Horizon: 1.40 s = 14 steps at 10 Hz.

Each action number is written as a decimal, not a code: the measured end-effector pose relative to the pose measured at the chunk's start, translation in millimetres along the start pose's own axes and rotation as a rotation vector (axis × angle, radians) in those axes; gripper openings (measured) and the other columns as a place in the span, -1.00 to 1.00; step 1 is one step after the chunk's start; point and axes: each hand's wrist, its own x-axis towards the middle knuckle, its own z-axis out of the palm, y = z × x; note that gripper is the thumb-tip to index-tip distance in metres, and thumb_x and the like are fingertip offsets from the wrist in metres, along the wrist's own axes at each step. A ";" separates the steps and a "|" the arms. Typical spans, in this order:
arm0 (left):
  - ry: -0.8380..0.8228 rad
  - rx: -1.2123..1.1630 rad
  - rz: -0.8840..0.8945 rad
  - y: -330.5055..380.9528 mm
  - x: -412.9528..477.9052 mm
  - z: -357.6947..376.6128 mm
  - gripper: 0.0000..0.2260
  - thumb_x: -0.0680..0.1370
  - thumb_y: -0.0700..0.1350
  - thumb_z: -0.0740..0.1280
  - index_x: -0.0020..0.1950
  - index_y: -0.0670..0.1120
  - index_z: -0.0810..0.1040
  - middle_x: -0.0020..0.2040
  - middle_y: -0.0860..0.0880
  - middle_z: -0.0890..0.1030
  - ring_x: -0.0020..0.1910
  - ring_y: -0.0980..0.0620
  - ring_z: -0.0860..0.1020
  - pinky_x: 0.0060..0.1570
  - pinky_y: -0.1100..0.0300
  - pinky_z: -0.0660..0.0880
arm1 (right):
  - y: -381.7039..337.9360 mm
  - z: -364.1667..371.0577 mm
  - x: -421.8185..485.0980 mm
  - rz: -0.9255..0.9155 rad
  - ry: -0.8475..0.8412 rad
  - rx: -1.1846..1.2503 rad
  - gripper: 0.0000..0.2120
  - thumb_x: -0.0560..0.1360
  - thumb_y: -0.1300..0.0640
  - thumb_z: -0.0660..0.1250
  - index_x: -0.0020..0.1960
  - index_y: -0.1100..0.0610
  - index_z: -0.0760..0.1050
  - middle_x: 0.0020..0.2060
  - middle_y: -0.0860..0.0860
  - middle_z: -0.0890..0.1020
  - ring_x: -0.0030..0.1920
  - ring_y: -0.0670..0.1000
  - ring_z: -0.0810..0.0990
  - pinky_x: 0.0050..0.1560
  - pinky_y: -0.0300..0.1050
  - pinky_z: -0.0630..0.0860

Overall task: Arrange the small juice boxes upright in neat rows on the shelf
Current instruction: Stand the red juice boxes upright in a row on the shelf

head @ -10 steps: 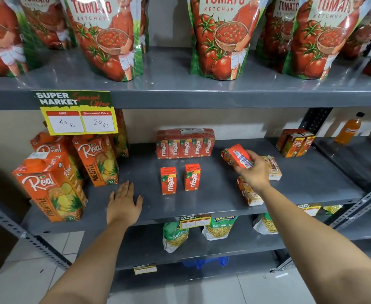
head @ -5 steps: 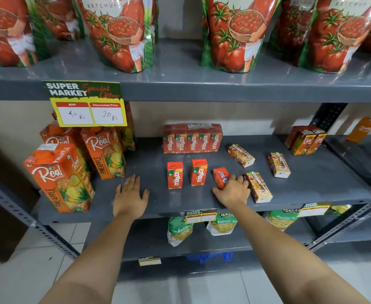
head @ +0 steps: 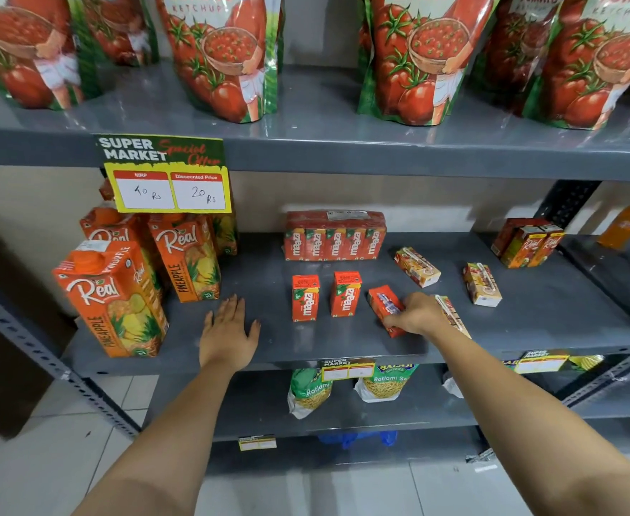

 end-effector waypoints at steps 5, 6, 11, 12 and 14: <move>0.006 -0.013 0.009 -0.1 -1.8 -2.1 -0.42 0.61 0.15 -0.01 0.56 -0.10 0.04 0.59 -0.05 0.06 0.56 0.01 0.00 0.53 0.03 -0.07 | -38.6 -61.5 22.0 -0.474 0.019 -0.236 -0.31 0.40 0.43 0.30 0.44 -0.04 0.34 0.38 0.05 0.46 0.36 0.13 0.43 0.29 0.01 0.45; 0.006 -0.016 0.010 0.1 -0.5 -1.4 -0.41 0.61 0.16 -0.01 0.56 -0.10 0.03 0.59 -0.04 0.06 0.56 0.01 0.00 0.53 0.03 -0.07 | -36.0 -57.7 25.1 -0.471 -0.008 -0.159 -0.42 0.43 0.36 0.34 0.39 0.01 0.41 0.37 0.05 0.48 0.35 0.10 0.44 0.30 0.04 0.45; 0.001 -0.001 0.006 1.0 -2.0 -1.8 -0.42 0.61 0.16 -0.02 0.56 -0.10 0.03 0.59 -0.04 0.06 0.56 0.01 0.00 0.53 0.02 -0.06 | -33.6 -61.9 21.4 -0.458 -0.062 -0.062 -0.53 0.50 0.09 0.38 0.39 0.10 0.42 0.36 0.06 0.48 0.34 0.08 0.45 0.35 0.01 0.38; -0.001 0.000 0.006 0.6 -1.7 -1.6 -0.42 0.61 0.16 -0.02 0.56 -0.10 0.03 0.59 -0.05 0.06 0.56 0.01 0.00 0.53 0.02 -0.06 | -33.9 -62.4 21.3 -0.443 -0.088 -0.064 -0.44 0.44 -0.05 0.43 0.38 0.08 0.42 0.33 0.04 0.50 0.29 0.08 0.49 0.31 -0.02 0.40; -0.001 -0.001 0.003 0.0 -0.8 -0.5 -0.42 0.61 0.16 -0.02 0.56 -0.09 0.03 0.59 -0.05 0.06 0.56 0.00 0.00 0.53 0.01 -0.06 | -31.2 -59.4 25.2 -0.424 -0.141 -0.096 -0.34 0.41 0.18 0.45 0.45 -0.01 0.30 0.40 0.05 0.40 0.37 0.12 0.40 0.33 0.02 0.38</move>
